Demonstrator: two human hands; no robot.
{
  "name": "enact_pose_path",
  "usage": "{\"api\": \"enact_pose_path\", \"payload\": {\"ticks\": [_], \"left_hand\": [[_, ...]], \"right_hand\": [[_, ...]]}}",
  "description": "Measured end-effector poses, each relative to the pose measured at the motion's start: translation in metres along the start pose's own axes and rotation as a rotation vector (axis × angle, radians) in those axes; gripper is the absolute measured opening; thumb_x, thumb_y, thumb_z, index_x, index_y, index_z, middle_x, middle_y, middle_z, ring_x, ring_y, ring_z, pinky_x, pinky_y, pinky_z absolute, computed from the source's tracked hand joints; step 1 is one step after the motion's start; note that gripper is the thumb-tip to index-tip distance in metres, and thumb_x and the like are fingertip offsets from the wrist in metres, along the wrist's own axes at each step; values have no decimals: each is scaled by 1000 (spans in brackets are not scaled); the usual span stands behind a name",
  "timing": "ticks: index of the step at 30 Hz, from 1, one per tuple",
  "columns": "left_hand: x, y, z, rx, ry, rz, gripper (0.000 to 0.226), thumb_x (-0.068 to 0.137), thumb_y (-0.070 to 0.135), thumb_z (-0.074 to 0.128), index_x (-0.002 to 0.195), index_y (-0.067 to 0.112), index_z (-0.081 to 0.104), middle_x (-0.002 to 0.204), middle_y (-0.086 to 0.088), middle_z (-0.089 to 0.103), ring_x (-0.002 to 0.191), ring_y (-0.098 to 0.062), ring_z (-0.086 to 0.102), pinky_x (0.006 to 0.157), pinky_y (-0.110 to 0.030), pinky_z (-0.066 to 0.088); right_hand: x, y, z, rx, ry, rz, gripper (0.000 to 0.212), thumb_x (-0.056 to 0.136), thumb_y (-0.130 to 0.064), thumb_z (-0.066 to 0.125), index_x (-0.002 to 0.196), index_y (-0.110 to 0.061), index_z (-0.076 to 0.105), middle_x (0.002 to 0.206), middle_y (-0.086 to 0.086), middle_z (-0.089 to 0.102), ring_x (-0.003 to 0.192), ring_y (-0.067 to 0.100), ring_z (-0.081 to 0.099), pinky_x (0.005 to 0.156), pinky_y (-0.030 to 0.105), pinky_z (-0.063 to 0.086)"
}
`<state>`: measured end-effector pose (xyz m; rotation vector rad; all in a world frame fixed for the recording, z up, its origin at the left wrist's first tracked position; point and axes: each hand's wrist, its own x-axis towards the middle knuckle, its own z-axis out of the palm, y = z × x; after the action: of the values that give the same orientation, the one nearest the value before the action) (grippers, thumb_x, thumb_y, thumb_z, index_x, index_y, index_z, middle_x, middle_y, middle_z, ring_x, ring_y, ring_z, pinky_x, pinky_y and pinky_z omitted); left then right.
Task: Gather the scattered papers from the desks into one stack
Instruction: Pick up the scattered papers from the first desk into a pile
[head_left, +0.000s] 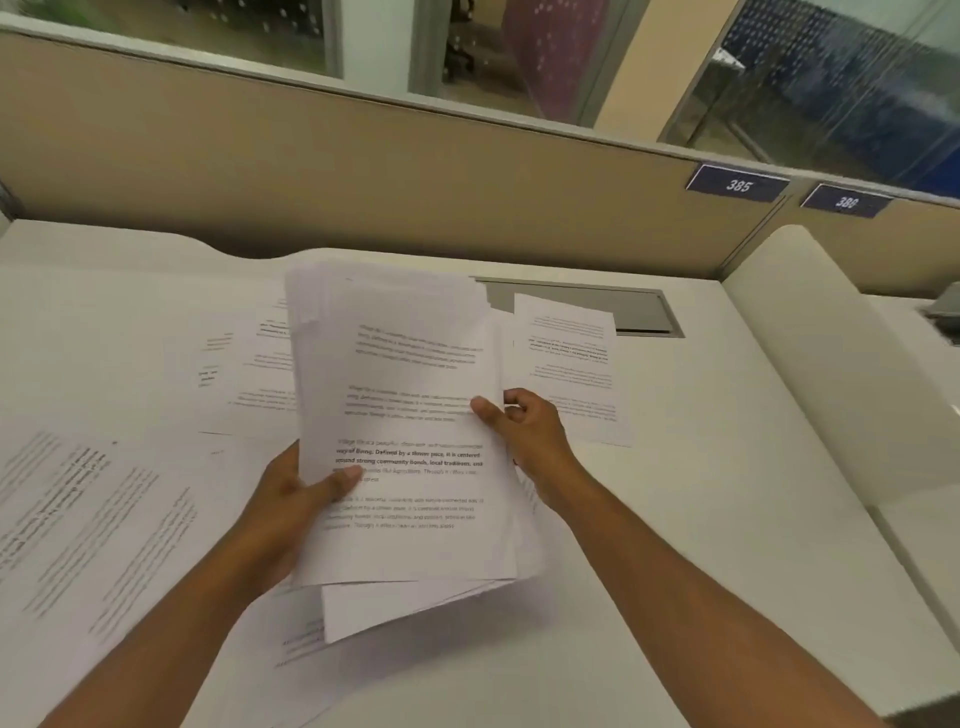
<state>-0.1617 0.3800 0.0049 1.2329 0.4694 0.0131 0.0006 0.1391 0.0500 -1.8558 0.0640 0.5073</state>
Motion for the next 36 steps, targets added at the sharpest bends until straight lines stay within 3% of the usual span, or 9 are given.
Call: {"api": "enact_pose_path", "payload": {"ticks": [3, 5, 8, 12, 18, 22, 26, 30, 36], "left_hand": [[1, -6, -17, -62, 42, 10, 42, 90, 18, 81, 131, 26, 73, 123, -5, 85, 105, -30, 84, 76, -39, 70], [1, -7, -29, -76, 59, 13, 49, 89, 20, 88, 134, 25, 72, 127, -8, 84, 109, -34, 82, 78, -42, 70], [4, -7, -42, -53, 91, 10, 45, 86, 20, 90, 129, 29, 78, 126, -9, 84, 109, -35, 82, 77, -43, 70], [8, -14, -49, -59, 131, 6, 38, 88, 18, 79, 122, 34, 80, 125, -7, 84, 106, -34, 83, 74, -42, 70], [15, -23, -49, -98, 172, 18, 40, 88, 15, 77, 126, 29, 79, 127, -6, 84, 108, -32, 83, 78, -44, 70], [19, -23, -53, -111, 217, 24, 48, 86, 16, 79, 132, 26, 73, 127, -4, 84, 107, -31, 83, 77, -43, 71], [14, -21, -69, -137, 264, 37, 43, 87, 14, 78, 124, 36, 77, 128, -1, 83, 109, -26, 82, 82, -44, 70], [6, -20, -87, -158, 289, 75, 47, 89, 12, 75, 128, 37, 77, 133, 0, 81, 114, -23, 81, 82, -41, 69], [-8, -22, -103, -170, 305, 122, 62, 91, 10, 73, 151, 21, 62, 138, -2, 79, 119, -23, 79, 83, -37, 69]], "right_hand": [[46, 4, -35, -206, 252, 86, 34, 97, -41, 76, 106, -9, 75, 109, 9, 80, 106, 30, 77, 84, 38, 60], [74, 10, -65, -462, 383, 158, 43, 98, -35, 74, 128, -4, 69, 135, 15, 69, 129, 36, 64, 102, 40, 53], [103, 18, -100, -713, 432, 396, 81, 92, -49, 79, 150, -2, 48, 156, 19, 45, 147, 40, 41, 116, 47, 40], [114, 24, -122, -832, 393, 468, 94, 78, -60, 88, 144, -3, 53, 143, 15, 58, 139, 35, 50, 111, 41, 44], [132, 21, -131, -490, 322, 449, 84, 75, -23, 100, 140, 5, 55, 145, 21, 63, 135, 40, 62, 109, 45, 54], [131, 16, -132, -52, 269, 346, 66, 81, 12, 85, 142, 1, 62, 142, 21, 68, 120, 39, 67, 99, 52, 59], [130, 1, -125, 365, 87, 171, 62, 91, 14, 72, 147, -10, 61, 142, 11, 71, 126, 34, 70, 102, 52, 61], [125, -15, -105, 672, 44, 71, 42, 99, 6, 68, 130, -21, 70, 119, -4, 82, 97, 13, 82, 70, 26, 65], [110, -5, -9, 335, 96, 160, 54, 82, 8, 85, 131, -7, 68, 132, 13, 75, 108, 30, 73, 72, 36, 66]]}}
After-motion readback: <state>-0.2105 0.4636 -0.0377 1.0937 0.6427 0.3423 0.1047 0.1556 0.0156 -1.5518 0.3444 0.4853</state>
